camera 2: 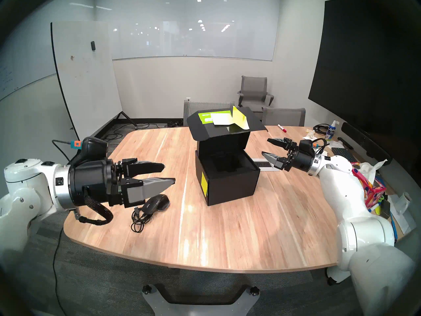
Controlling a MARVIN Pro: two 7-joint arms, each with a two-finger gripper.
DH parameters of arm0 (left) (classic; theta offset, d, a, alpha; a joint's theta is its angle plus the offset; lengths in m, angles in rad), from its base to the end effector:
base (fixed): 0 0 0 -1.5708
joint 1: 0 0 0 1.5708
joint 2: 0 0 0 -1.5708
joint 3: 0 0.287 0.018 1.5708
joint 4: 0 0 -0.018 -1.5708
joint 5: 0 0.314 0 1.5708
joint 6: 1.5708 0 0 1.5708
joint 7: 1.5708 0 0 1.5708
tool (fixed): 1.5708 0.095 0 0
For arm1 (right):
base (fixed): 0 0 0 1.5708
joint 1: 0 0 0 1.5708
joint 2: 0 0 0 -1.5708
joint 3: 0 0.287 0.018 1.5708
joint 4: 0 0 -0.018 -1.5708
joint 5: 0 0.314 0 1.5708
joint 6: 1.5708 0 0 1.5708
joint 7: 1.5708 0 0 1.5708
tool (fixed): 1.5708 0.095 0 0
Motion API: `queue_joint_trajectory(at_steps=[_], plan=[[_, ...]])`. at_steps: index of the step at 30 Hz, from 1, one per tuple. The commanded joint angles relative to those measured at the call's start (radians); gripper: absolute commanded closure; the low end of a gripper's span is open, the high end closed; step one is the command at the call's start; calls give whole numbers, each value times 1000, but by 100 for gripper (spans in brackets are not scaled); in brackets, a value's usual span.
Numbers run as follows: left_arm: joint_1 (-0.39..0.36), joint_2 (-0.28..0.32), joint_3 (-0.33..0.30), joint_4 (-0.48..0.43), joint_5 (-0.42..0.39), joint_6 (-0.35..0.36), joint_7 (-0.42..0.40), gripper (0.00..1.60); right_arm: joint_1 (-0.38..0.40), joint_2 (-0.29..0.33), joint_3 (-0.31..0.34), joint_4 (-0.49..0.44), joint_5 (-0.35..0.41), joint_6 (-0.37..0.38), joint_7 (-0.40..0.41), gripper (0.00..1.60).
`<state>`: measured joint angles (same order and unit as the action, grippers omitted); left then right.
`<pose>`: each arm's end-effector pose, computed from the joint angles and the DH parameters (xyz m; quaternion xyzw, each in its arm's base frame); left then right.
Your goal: Open the box and place the mouse inside
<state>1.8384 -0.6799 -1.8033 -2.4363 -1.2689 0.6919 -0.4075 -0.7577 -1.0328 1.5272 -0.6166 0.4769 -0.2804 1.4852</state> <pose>0.2624 -0.0043 -0.0707 0.6949 -0.3071 0.4931 0.4239 0.5205 -0.1937 -0.1859 -0.5395 -0.3991 -0.6723 0.3126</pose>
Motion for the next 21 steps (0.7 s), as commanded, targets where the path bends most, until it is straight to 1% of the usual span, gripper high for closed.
queue_joint_trajectory(at_steps=[1,21], plan=[[-3,-2,-7,-7,-2,-1,0,0,80,-8,-9,5,14,-8,-2,0],[-2,-6,-6,-7,3,-1,-3,0,162,-9,-61,53,10,-28,-2,0]])
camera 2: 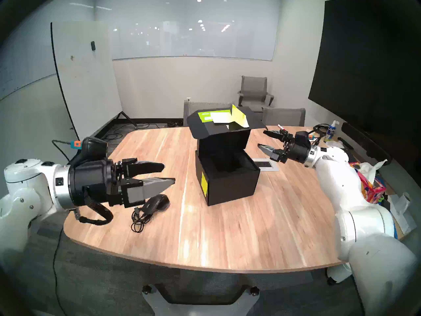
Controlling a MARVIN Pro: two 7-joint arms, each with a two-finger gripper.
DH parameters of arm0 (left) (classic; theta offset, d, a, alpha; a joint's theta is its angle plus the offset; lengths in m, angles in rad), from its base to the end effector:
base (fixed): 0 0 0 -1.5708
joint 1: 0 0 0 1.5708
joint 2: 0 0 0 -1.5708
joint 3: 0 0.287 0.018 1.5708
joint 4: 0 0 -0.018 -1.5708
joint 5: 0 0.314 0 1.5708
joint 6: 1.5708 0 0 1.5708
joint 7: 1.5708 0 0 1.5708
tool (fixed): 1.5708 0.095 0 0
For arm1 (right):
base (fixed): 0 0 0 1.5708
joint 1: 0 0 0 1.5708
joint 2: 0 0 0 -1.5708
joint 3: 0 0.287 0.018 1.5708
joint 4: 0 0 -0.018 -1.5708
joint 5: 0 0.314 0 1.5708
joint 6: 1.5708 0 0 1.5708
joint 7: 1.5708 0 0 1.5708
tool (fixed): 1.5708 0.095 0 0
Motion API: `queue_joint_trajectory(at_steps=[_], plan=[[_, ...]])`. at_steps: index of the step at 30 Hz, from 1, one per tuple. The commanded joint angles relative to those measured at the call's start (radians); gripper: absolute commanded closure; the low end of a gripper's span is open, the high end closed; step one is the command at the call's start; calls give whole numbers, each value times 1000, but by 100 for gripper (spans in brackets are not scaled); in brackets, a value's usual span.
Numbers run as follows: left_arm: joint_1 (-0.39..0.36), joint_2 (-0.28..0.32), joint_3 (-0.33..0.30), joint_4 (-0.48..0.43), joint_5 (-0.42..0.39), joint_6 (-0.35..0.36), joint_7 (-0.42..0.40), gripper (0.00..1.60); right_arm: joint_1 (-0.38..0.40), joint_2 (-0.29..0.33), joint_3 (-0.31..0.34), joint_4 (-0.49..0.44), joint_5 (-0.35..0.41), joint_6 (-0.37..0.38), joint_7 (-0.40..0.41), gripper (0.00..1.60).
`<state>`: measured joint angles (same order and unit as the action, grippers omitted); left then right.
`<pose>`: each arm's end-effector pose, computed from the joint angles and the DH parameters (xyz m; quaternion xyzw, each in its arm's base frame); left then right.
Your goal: Open the box and place the mouse inside
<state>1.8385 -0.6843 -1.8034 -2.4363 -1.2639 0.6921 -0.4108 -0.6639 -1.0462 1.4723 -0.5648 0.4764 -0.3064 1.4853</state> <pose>0.2623 -0.0043 -0.0708 0.6940 -0.3072 0.4941 0.4240 0.5376 -0.1828 -0.1612 -0.5235 -0.4180 -0.6772 0.3044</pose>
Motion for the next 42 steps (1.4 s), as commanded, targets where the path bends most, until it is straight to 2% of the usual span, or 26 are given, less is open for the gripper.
queue_joint_trajectory(at_steps=[1,24,42], plan=[[-3,-2,-6,-7,-2,-1,0,0,73,4,-8,3,11,-3,-2,0],[-2,-6,-6,-7,4,-1,-4,0,187,3,-64,52,4,5,-2,0],[-2,-9,-5,-7,9,0,-7,0,261,7,-94,132,-8,26,-2,0]])
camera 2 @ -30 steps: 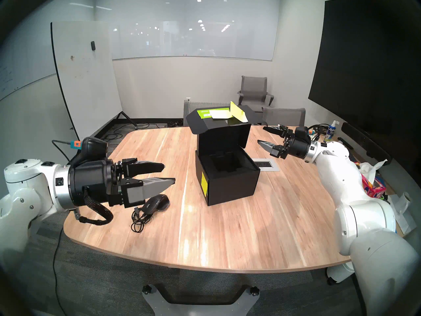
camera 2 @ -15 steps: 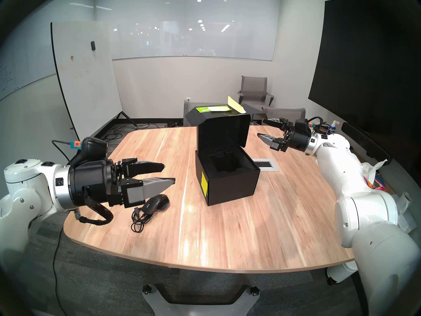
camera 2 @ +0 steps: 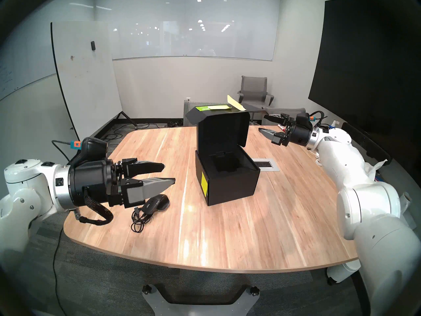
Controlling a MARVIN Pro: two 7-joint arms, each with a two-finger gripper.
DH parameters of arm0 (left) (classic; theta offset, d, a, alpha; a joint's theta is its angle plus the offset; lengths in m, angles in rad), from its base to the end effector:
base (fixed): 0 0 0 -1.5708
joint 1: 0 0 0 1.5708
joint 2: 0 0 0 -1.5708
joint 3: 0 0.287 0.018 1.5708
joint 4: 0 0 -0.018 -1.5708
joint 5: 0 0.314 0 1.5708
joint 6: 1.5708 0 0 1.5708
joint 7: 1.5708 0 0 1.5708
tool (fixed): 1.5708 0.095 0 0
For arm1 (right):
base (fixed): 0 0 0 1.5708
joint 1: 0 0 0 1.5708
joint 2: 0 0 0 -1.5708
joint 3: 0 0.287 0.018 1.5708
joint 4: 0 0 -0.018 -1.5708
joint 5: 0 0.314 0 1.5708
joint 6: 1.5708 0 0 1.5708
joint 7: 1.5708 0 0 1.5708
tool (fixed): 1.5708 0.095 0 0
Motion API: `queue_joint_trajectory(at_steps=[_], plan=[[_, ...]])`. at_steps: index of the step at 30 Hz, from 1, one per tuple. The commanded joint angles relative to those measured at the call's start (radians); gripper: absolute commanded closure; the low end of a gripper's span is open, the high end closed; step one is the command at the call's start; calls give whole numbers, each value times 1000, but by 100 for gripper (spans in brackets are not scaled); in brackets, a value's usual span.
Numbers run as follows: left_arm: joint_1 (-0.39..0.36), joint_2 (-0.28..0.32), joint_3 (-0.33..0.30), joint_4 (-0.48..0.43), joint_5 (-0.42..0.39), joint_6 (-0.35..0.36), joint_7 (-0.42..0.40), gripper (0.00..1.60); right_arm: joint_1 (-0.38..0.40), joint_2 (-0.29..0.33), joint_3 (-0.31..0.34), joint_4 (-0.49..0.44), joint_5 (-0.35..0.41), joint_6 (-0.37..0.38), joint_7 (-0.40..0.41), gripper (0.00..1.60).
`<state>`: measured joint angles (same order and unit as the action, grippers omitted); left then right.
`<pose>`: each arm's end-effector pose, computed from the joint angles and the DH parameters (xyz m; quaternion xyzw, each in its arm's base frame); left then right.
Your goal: Open the box and place the mouse inside
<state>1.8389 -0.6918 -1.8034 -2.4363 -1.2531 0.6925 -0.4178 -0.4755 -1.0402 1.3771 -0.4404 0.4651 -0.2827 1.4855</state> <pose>0.2622 -0.0043 -0.0712 0.6927 -0.3080 0.4958 0.4237 0.5601 -0.1863 -0.1088 -0.5270 -0.4279 -0.6737 0.2920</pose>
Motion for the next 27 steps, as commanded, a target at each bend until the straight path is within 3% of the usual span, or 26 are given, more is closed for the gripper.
queue_joint_trajectory(at_steps=[1,27], plan=[[-2,-2,-5,-7,-2,-1,0,0,77,1,0,13,2,3,-2,0],[-2,-6,-5,-7,5,0,-4,0,139,-9,-24,87,-17,-14,-2,0]])
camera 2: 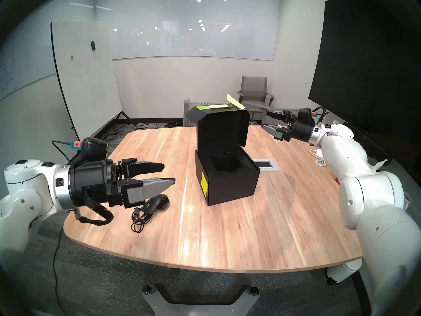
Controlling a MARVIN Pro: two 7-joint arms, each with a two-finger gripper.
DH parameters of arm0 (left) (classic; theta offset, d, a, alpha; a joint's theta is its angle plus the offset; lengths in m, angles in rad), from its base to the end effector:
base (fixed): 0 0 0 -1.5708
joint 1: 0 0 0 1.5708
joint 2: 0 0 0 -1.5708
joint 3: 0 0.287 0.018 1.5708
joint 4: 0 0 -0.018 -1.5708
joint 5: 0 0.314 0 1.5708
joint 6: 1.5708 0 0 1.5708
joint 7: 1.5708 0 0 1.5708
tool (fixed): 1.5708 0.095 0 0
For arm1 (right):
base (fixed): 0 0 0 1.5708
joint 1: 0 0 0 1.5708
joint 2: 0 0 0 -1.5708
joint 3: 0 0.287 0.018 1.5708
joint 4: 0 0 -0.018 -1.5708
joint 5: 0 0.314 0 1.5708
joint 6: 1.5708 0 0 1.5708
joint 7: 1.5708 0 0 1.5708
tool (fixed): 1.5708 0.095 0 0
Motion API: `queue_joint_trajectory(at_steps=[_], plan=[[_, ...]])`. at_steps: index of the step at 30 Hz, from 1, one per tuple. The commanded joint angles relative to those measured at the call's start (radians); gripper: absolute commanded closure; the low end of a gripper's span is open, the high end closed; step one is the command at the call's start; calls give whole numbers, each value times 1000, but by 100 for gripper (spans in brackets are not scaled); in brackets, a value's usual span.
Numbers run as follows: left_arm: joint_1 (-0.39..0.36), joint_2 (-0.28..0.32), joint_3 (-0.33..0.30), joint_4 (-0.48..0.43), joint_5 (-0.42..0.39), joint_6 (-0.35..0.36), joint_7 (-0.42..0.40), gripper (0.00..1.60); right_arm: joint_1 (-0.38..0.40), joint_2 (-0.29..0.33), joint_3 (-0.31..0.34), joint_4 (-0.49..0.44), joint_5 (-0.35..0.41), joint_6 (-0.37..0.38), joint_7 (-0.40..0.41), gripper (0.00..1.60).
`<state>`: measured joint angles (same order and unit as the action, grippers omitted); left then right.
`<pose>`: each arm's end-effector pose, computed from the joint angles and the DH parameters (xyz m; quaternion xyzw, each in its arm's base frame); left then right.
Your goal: Open the box and place the mouse inside
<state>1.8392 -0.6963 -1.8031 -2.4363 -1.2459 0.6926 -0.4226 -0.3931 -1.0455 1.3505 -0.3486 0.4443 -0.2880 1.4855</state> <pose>0.2621 -0.0044 -0.0715 0.6918 -0.3088 0.4967 0.4235 0.5672 -0.1914 -0.0955 -0.5366 -0.4226 -0.6723 0.2855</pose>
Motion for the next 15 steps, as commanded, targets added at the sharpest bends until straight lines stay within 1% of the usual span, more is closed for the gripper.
queue_joint_trajectory(at_steps=[1,15], plan=[[-2,-2,-5,-7,-2,0,0,0,60,-4,1,-3,3,-11,-2,0],[-2,-4,-4,-7,3,0,-2,0,118,-4,-6,6,-15,-14,-2,0]])
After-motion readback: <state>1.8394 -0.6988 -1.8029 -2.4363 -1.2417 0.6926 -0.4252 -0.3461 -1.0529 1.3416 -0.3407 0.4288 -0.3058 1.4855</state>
